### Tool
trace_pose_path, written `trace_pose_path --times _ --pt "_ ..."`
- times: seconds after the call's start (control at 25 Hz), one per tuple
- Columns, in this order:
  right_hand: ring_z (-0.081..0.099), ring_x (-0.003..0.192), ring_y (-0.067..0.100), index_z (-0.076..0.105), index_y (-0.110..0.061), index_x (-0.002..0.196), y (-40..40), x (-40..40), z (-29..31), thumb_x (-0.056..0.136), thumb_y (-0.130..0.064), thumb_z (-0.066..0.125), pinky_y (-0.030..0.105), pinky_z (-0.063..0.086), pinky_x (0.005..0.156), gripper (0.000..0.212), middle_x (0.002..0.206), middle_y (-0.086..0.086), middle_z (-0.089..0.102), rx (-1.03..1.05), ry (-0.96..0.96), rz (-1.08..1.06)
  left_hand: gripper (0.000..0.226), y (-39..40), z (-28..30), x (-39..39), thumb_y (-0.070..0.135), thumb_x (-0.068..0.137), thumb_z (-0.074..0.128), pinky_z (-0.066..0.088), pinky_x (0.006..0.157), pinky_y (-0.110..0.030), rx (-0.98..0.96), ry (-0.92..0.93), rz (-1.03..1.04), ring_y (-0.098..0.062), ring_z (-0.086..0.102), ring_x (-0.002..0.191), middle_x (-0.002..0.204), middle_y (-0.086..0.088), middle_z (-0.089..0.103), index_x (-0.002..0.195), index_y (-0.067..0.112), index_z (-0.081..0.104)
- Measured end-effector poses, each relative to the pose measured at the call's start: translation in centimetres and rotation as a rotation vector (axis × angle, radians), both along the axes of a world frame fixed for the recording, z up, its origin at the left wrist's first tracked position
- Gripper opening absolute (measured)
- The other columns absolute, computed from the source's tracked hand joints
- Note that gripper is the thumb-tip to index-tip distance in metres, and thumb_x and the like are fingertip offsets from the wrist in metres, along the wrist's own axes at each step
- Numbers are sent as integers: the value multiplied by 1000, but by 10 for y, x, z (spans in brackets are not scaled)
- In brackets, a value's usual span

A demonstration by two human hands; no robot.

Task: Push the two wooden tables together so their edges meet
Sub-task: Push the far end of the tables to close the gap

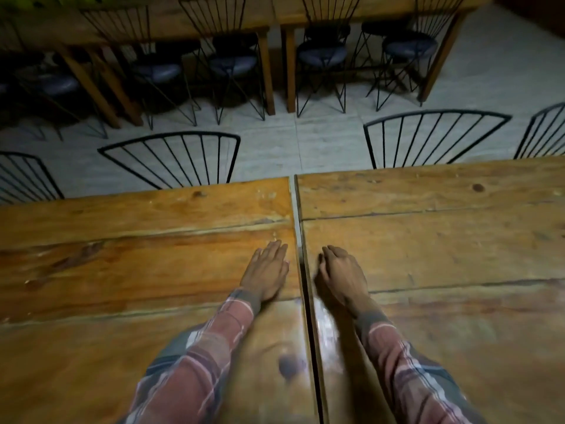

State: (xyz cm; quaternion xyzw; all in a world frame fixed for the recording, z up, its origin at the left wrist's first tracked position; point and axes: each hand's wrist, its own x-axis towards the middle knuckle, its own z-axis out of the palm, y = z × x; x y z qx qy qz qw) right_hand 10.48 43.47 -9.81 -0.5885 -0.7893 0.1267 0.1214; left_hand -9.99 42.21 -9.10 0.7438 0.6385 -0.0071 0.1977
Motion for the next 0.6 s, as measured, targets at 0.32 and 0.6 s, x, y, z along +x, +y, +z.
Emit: trace_pose_path --times 0.32,0.6 --pt "23 147 35 35 -3 146 231 -42 -35 95 -14 54 46 23 120 55 157 22 29 -7 -102 59 56 198 -67 -20 33 107 18 2 125 -41 204 24 103 -19 0 155 168 -6 4 159 11 9" --pt "58 95 34 64 -14 98 328 -43 -66 93 -43 25 49 37 94 49 104 18 69 -18 -180 -15 61 210 -93 -24 36 103 8 4 125 -43 314 56 117 -17 0 155 168 -2 2 159 13 11"
